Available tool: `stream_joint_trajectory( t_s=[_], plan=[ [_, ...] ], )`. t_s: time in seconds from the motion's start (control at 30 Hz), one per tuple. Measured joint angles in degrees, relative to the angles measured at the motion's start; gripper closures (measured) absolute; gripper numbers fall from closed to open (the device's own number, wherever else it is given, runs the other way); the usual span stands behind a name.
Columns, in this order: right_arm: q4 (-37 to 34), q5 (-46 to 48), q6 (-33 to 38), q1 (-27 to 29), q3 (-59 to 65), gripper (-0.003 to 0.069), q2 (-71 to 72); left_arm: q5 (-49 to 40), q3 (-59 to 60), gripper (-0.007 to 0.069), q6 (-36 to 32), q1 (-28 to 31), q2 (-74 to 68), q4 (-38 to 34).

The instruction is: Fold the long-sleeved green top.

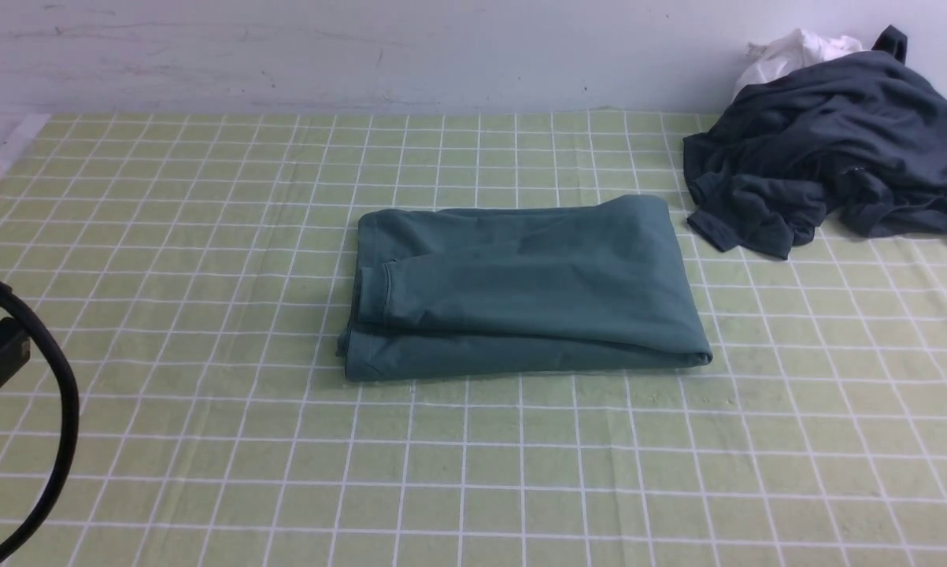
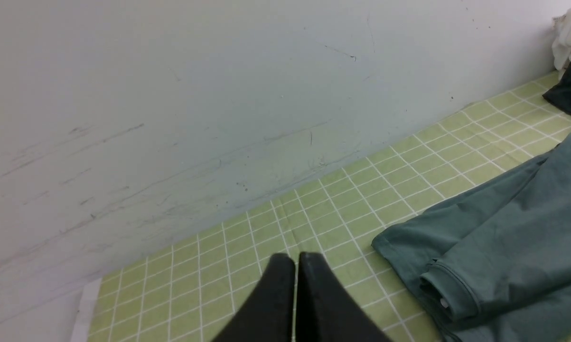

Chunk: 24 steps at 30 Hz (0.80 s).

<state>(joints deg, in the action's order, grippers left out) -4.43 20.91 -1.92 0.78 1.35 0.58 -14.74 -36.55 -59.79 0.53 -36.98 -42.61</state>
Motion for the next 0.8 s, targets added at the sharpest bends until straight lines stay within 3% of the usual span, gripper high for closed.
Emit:
stream_joint_trajectory(
  t_s=[0.23,0.63,0.8],
  plan=[
    [0.0,0.06,0.01,0.0,0.0,0.0666,0.0,1.65,4.28,0.0628,0.04,-0.53,3.96,-2.2],
    [-0.04,0.06,0.13,0.18,0.0,0.0666,0.0,7.34,28.69,0.0628,0.37,-2.43,31.01,-6.51],
    [-0.04,0.06,0.13,0.18,0.0,0.0666,0.0,7.24,36.2,0.0628,10.4,-2.82,33.45,-3.07]
  ],
)
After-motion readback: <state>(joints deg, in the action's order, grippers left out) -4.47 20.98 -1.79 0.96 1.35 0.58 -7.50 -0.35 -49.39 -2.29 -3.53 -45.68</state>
